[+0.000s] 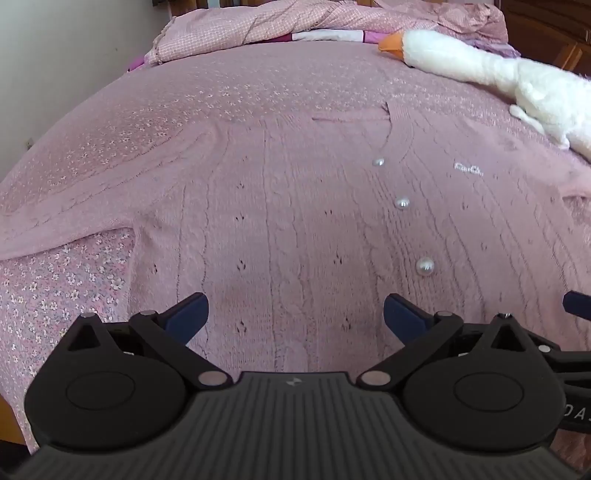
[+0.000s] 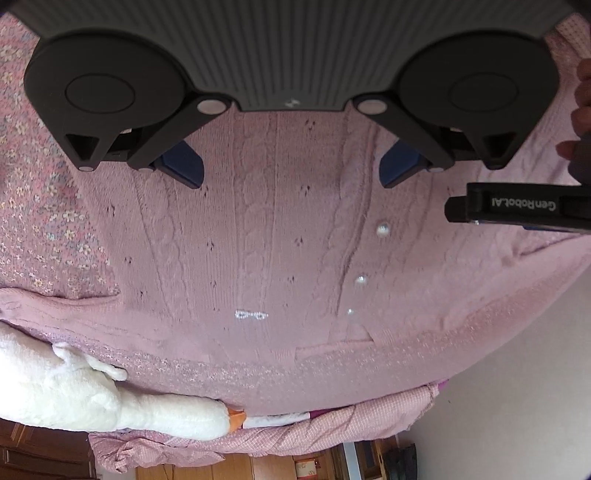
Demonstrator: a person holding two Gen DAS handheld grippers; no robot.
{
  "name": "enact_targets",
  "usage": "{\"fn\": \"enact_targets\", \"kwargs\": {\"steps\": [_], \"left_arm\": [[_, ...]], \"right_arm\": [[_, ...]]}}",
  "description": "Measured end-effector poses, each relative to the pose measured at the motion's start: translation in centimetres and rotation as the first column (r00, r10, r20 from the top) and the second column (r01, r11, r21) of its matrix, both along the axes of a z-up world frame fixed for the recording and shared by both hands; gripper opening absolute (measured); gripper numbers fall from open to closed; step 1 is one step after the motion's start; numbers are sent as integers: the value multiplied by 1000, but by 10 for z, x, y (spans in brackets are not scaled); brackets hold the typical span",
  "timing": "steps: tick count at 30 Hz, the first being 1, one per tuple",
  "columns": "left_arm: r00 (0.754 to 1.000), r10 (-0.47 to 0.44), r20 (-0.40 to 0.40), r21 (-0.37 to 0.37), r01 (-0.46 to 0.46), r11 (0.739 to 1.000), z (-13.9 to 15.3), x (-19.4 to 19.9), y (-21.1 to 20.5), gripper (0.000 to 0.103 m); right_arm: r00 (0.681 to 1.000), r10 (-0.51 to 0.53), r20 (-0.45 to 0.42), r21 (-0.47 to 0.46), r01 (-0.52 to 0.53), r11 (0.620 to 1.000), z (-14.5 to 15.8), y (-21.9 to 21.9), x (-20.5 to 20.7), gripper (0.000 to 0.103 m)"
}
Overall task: Fold small clothes
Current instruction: 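Move the right gripper toward the cardigan sleeve cuff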
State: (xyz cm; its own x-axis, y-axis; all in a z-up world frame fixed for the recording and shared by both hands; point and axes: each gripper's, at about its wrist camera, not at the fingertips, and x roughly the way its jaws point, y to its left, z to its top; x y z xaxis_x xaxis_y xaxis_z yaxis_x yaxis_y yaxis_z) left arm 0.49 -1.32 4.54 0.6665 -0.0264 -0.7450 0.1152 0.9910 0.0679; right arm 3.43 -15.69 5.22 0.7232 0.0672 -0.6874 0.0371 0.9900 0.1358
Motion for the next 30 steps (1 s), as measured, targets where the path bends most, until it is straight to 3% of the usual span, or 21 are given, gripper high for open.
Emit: {"fn": "enact_targets", "kwargs": {"steps": [1,6,14,22,30], "left_arm": [[1000,4,-1,-5,-4,1000,2,1,0,103],[1000,13,-7,-17,-13,1000,7,5,3,103],[1000,20,-21,-11,-21,1000,9,15,3,103],[999,33,-30,-8,-33,999,13,30,-1,103],[999,34,-29,-4,-34,999,18,42,-7,103]], "right_arm": [[1000,2,5,-31,-2,1000,0,1,2,103],[1000,4,-11,-17,-4,1000,6,-5,7,103],[1000,-8,-8,57,8,998,7,-20,16,103],[999,-37,-9,107,37,994,16,-45,29,103],[996,-86,8,100,85,991,24,-82,42,103]]}}
